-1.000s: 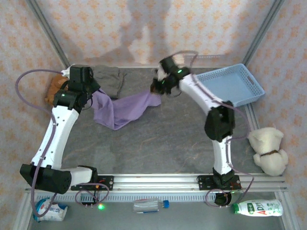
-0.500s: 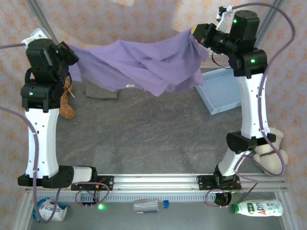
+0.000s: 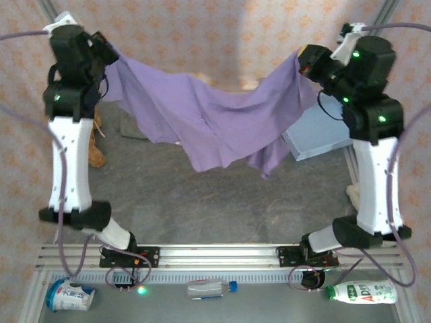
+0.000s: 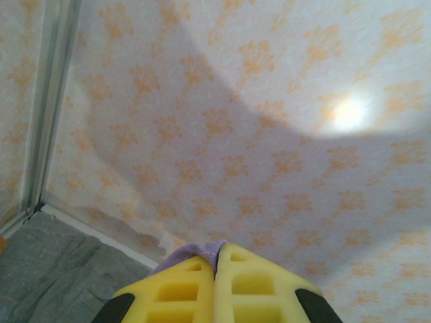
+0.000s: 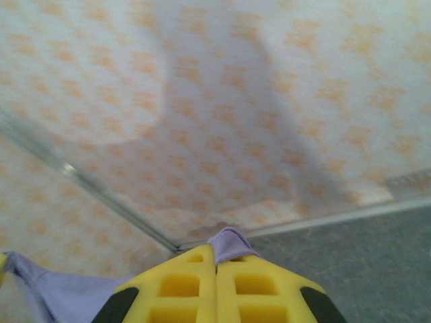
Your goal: Fold and stack the mixed laundry pile
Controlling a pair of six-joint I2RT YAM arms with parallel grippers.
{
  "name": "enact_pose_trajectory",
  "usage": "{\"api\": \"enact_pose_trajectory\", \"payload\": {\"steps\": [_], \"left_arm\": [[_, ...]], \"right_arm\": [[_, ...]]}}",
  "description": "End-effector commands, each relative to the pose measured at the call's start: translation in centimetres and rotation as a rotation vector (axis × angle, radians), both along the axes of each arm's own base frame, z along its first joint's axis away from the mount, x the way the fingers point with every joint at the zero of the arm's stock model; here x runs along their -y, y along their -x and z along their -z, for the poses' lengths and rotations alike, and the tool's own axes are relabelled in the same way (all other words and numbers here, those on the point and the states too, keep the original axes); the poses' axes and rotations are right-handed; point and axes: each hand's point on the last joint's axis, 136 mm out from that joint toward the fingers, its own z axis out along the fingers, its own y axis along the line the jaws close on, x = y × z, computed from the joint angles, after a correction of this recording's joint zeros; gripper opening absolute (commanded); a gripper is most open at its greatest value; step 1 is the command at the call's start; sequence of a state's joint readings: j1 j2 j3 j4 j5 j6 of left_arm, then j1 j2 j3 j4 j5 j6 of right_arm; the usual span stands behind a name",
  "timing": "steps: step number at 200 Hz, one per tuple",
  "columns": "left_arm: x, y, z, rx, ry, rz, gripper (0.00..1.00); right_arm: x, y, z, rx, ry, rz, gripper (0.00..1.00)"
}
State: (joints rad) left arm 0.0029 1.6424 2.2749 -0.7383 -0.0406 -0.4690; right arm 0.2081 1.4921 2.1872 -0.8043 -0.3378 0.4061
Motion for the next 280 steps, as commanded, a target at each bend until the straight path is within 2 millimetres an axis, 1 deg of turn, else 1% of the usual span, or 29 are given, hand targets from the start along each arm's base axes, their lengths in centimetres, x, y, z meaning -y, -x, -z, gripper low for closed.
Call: {"api": "enact_pose_trajectory", "payload": {"steps": [1,4,16,19,21,25,27,28,31,33,39,44,50,55,65,84,101,105,108,117,122,126,139,172,195,207,224,249,280], "left_arm": [[-0.4,-6.8,10.2,-0.298,-0.009,-0.001,0.0],[-0.2,-7.9,12.3,-0.35,-0.005,0.009,0.0],[0.5,-10.5,17.2,-0.469,0.022,0.035,0.0],[0.8,-11.1,18.3,-0.49,0.03,0.046,0.0],[0.9,-11.4,19.1,-0.511,0.04,0.052,0.02],[1.2,-11.9,20.7,-0.545,0.057,0.061,0.15],[1.4,-12.0,21.3,-0.56,0.067,0.068,0.27],[1.5,-12.1,21.5,-0.565,0.072,0.071,0.31],[1.7,-12.4,22.9,-0.594,0.088,0.077,0.51],[1.8,-12.4,23.3,-0.605,0.098,0.079,0.61],[2.2,-12.5,24.8,-0.646,0.119,0.084,0.78],[2.4,-12.5,26.0,-0.676,0.136,0.084,0.83],[2.9,-12.3,26.7,-0.698,0.141,0.084,0.96],[3.3,-12.1,27.1,-0.714,0.126,0.089,0.98],[3.9,-11.8,27.1,-0.721,0.081,0.108,1.0],[4.5,-10.6,26.3,-0.701,0.056,0.133,1.0],[4.8,-8.7,26.4,-0.705,0.061,0.149,1.0],[4.9,-8.2,26.6,-0.707,0.063,0.151,1.0],[5.0,-7.8,26.2,-0.699,0.065,0.156,1.0],[5.3,-6.5,26.8,-0.71,0.078,0.174,1.0],[5.6,-5.9,27.6,-0.727,0.088,0.187,0.99],[5.9,-5.0,26.8,-0.708,0.095,0.197,0.99],[7.0,-2.9,28.1,-0.733,0.119,0.23,0.96],[10.3,2.9,33.2,-0.849,0.124,0.303,0.85],[12.3,6.7,37.2,-0.937,0.129,0.318,0.71],[13.2,8.6,39.3,-0.981,0.128,0.318,0.63],[14.1,10.9,41.6,-1.028,0.116,0.315,0.59],[15.3,13.2,43.9,-1.06,0.088,0.319,0.54],[15.3,13.7,45.9,-1.065,0.042,0.294,0.45]], "right_arm": [[1.2,-9.3,14.1,-0.353,0.045,0.16,0.0],[1.2,-9.9,15.5,-0.386,0.045,0.167,0.0],[1.8,-12.7,21.4,-0.503,0.057,0.201,0.0],[1.9,-13.3,22.8,-0.53,0.056,0.208,0.04],[1.9,-13.7,23.6,-0.544,0.056,0.211,0.07],[2.0,-14.4,25.1,-0.569,0.055,0.212,0.16],[2.1,-14.7,25.9,-0.581,0.055,0.21,0.21],[2.1,-14.8,26.2,-0.587,0.055,0.21,0.23],[2.1,-15.2,27.3,-0.607,0.058,0.21,0.31],[2.1,-15.4,27.9,-0.619,0.06,0.211,0.36],[2.4,-15.8,29.3,-0.651,0.07,0.222,0.46],[2.4,-15.9,30.3,-0.676,0.083,0.226,0.51],[2.3,-15.8,31.0,-0.696,0.09,0.219,0.54],[2.2,-15.7,31.3,-0.705,0.095,0.209,0.55],[2.1,-15.1,31.5,-0.707,0.114,0.196,0.57],[1.6,-13.2,31.4,-0.711,0.17,0.153,0.58],[-0.1,-10.7,31.7,-0.72,0.22,0.075,0.58],[-0.7,-10.0,32.2,-0.73,0.232,0.051,0.58],[-1.2,-9.5,32.4,-0.733,0.241,0.034,0.58],[-2.5,-8.0,33.4,-0.754,0.276,-0.009,0.58],[-3.2,-7.2,34.0,-0.765,0.295,-0.031,0.58],[-3.7,-6.6,34.5,-0.774,0.308,-0.047,0.58],[-5.1,-4.9,36.1,-0.8,0.337,-0.08,0.58],[-7.6,-1.7,40.3,-0.882,0.343,-0.147,0.58],[-7.4,0.1,42.7,-0.948,0.38,-0.15,0.57],[-7.1,0.7,43.3,-0.964,0.389,-0.151,0.57],[-6.7,1.2,43.9,-0.981,0.409,-0.151,0.57],[-6.5,1.6,44.2,-0.994,0.421,-0.155,0.57],[-6.5,1.7,44.0,-0.996,0.423,-0.159,0.57]]}}
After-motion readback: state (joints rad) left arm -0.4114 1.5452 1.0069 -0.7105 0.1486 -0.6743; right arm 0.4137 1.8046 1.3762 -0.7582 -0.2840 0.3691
